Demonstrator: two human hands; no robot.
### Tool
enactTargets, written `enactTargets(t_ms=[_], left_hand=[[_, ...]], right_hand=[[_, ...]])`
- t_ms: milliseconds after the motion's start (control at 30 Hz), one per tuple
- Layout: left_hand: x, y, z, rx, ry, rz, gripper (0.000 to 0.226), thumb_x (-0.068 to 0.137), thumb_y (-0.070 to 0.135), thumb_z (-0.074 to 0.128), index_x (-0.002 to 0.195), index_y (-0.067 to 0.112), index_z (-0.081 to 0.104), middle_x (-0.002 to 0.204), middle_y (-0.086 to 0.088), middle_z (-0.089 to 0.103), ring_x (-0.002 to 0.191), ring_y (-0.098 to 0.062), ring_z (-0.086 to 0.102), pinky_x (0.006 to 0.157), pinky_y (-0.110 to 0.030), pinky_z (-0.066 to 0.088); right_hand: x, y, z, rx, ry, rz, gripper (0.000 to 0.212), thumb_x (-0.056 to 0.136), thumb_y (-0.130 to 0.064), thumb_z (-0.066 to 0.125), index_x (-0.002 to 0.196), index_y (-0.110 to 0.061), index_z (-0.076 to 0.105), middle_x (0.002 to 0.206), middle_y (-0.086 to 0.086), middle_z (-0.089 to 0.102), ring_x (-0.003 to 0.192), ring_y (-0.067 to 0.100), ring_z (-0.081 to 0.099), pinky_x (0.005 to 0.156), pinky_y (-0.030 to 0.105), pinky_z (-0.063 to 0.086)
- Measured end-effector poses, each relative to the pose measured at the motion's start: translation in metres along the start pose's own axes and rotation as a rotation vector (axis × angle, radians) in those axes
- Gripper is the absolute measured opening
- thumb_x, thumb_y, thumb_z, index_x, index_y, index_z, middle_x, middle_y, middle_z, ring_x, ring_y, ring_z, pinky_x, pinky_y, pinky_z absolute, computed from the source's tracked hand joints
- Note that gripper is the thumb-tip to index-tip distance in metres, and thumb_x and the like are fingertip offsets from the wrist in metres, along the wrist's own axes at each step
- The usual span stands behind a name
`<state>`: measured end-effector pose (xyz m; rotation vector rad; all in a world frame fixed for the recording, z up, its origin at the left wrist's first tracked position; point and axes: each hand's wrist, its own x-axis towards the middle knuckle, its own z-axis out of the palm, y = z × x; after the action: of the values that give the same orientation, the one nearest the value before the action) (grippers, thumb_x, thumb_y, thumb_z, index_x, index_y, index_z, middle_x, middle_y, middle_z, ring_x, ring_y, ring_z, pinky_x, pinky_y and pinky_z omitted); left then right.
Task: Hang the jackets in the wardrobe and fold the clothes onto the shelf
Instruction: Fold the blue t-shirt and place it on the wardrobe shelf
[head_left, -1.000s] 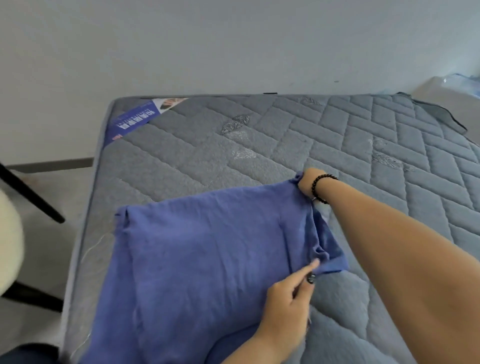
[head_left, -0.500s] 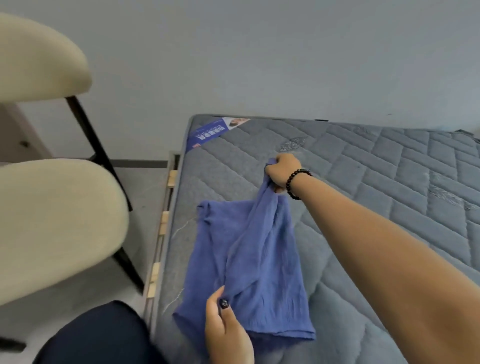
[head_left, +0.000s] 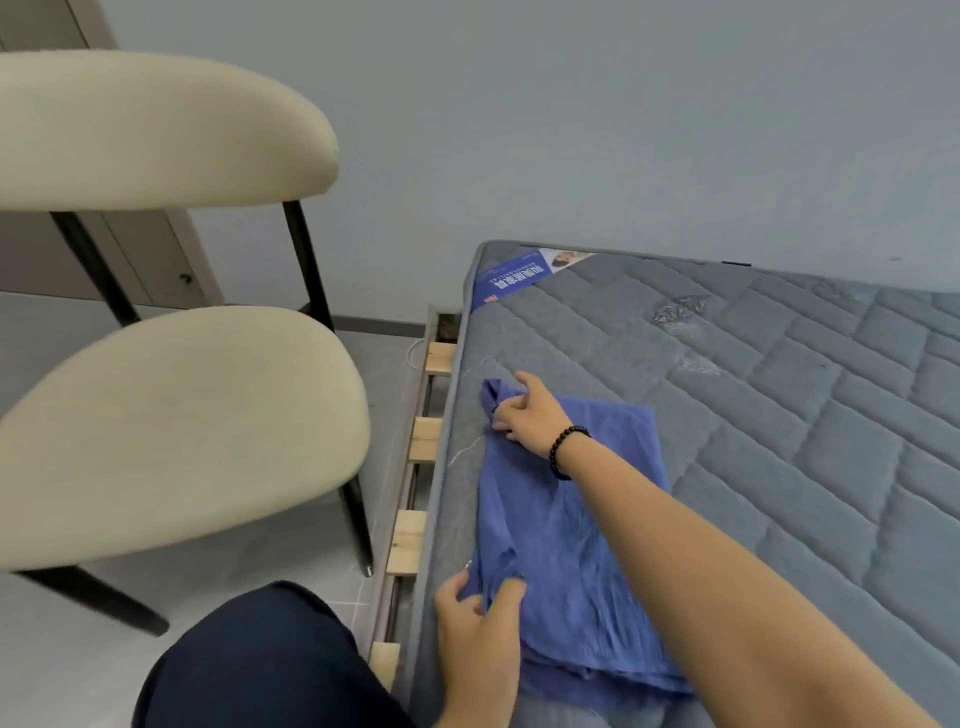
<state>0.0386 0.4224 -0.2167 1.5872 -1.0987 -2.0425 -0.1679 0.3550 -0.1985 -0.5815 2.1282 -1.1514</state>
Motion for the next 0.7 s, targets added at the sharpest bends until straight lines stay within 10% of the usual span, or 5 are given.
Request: enactTargets(t_ms=[233,433,567,700], left_hand=[[0.006,0.008,-0.002,0.457,0.057,0.232,0.01,0.091,0.008,0.051,0.081,0.009,0.055,0.071,-0.005,0.058,0.063,-0.018,0.051,0.051,-0.028,0.035],[-0.001,0.012,-0.011,0.801,0.134,0.372,0.007,0.086,0.016,0.056,0.089,0.011,0.053,0.091,-0.001,0.051,0.079,-0.02,0.05,0.058,-0.029,0.036],[0.007,0.014,-0.008,0.737,0.124,0.511,0.053,0.085,0.023,0.065,0.131,0.007,0.043,0.13,-0.008,0.045,0.123,-0.028,0.042,0.096,-0.037,0.039],[0.012,0.009,-0.004,0.776,0.021,0.434,0.027,0.089,0.021,0.059,0.11,0.006,0.052,0.111,-0.012,0.06,0.091,-0.024,0.059,0.078,-0.036,0.05]], right_hand=[[-0.106,0.069,-0.035,-0.125,0.329,-0.124,0.056,0.089,-0.01,0.059,0.141,-0.014,0.038,0.13,0.002,0.051,0.12,0.016,0.049,0.105,0.033,0.04],[-0.177,0.151,-0.027,-0.609,0.465,0.054,0.081,0.082,-0.065,0.037,0.146,-0.015,0.034,0.155,0.014,0.02,0.143,0.031,0.018,0.117,0.039,0.015],[-0.206,0.162,-0.029,-0.457,0.626,0.039,0.057,0.088,-0.033,0.063,0.138,-0.012,0.045,0.141,0.012,0.039,0.127,0.029,0.038,0.107,0.04,0.033],[-0.222,0.159,-0.042,-0.212,0.608,0.055,0.043,0.09,-0.018,0.061,0.131,-0.014,0.048,0.116,0.0,0.052,0.098,0.013,0.05,0.086,0.027,0.043]])
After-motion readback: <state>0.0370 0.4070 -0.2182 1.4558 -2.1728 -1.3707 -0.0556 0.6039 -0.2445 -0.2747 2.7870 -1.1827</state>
